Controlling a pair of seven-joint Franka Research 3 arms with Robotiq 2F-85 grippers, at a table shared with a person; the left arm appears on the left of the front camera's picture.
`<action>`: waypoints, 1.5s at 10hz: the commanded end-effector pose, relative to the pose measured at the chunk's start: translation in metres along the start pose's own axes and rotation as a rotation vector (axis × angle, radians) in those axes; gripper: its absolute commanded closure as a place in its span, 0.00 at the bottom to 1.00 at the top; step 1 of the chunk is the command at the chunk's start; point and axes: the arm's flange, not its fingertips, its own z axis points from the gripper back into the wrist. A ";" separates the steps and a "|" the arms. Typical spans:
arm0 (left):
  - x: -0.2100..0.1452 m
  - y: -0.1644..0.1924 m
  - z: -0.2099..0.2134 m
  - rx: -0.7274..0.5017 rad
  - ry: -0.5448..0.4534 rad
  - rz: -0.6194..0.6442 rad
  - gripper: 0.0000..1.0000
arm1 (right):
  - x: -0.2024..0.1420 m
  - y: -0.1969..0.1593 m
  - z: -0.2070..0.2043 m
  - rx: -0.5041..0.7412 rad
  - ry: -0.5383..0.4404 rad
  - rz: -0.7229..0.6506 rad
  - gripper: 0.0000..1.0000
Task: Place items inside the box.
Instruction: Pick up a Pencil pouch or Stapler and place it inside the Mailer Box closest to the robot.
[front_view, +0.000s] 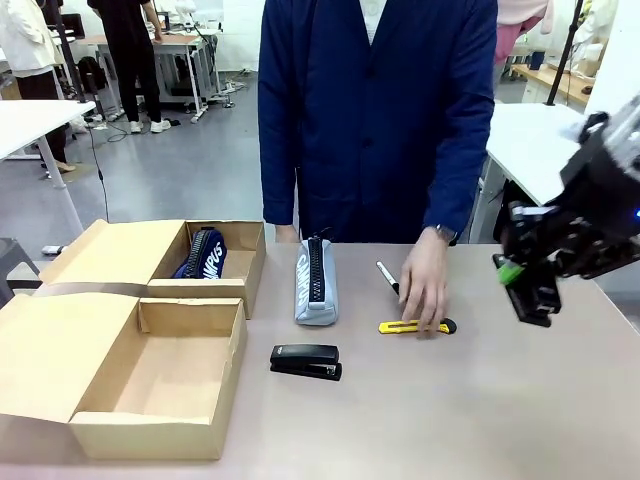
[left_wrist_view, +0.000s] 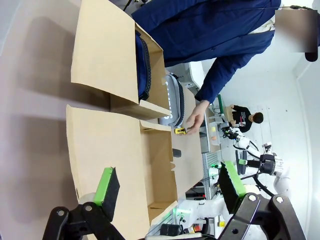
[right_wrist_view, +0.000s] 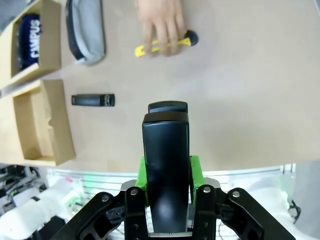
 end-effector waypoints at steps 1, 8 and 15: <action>0.000 -0.001 0.000 -0.025 -0.016 -0.022 0.00 | -0.002 -0.007 0.007 -0.009 -0.001 -0.073 0.64; 0.000 -0.001 0.000 -0.025 -0.016 -0.022 0.00 | 0.000 -0.279 0.030 0.431 0.077 -0.285 0.64; 0.000 -0.001 0.000 -0.025 -0.016 -0.022 0.00 | -0.021 -0.101 0.047 0.280 0.092 -0.270 0.64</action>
